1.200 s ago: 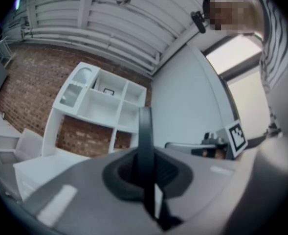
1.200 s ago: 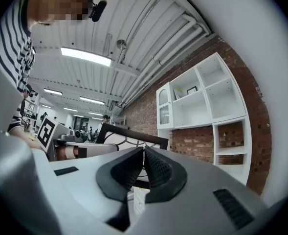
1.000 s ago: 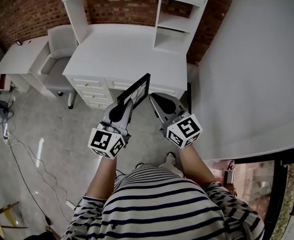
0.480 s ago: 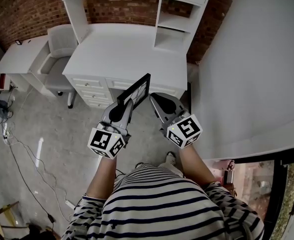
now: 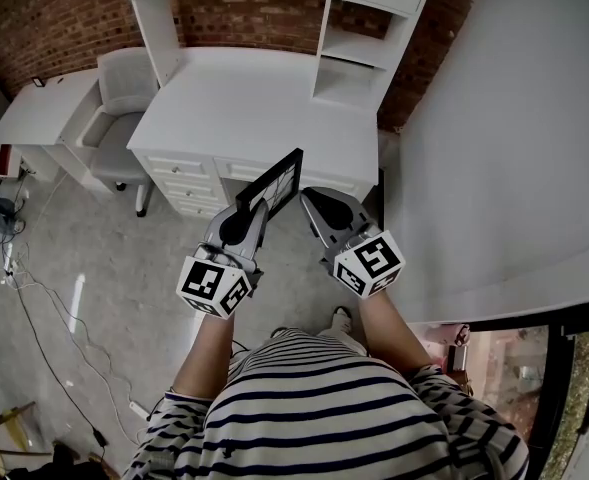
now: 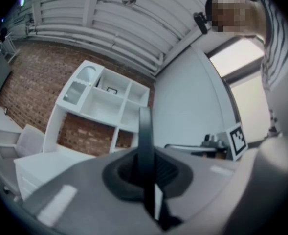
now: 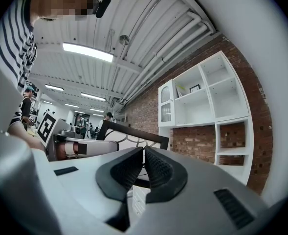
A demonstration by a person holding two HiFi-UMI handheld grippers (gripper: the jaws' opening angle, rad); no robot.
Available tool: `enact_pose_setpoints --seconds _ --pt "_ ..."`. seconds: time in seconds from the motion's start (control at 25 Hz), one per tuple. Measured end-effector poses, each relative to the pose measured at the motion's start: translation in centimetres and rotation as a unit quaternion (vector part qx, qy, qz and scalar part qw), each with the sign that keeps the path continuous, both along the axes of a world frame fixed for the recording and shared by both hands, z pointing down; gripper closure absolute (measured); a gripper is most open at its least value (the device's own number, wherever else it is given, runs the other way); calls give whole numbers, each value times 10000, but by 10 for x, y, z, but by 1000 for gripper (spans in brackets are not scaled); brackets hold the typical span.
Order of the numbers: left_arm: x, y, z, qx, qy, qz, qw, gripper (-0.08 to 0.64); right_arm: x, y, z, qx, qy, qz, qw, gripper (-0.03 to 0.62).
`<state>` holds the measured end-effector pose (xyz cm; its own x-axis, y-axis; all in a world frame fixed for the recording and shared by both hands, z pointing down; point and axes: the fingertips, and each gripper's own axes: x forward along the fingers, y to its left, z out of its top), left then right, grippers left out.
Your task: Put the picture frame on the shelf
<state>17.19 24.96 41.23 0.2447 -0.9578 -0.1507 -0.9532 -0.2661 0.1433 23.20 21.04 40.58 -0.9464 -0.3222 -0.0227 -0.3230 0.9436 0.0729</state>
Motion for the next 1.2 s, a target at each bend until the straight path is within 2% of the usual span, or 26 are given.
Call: enact_pose_setpoints --seconds 0.76,1.2 --pt "-41 -3 10 -88 157 -215 9996 543 -30 -8 4 -10 169 -183 9997 583" --pt "-58 -51 8 -204 160 -214 9994 543 -57 -63 6 -139 160 -398 9990 583"
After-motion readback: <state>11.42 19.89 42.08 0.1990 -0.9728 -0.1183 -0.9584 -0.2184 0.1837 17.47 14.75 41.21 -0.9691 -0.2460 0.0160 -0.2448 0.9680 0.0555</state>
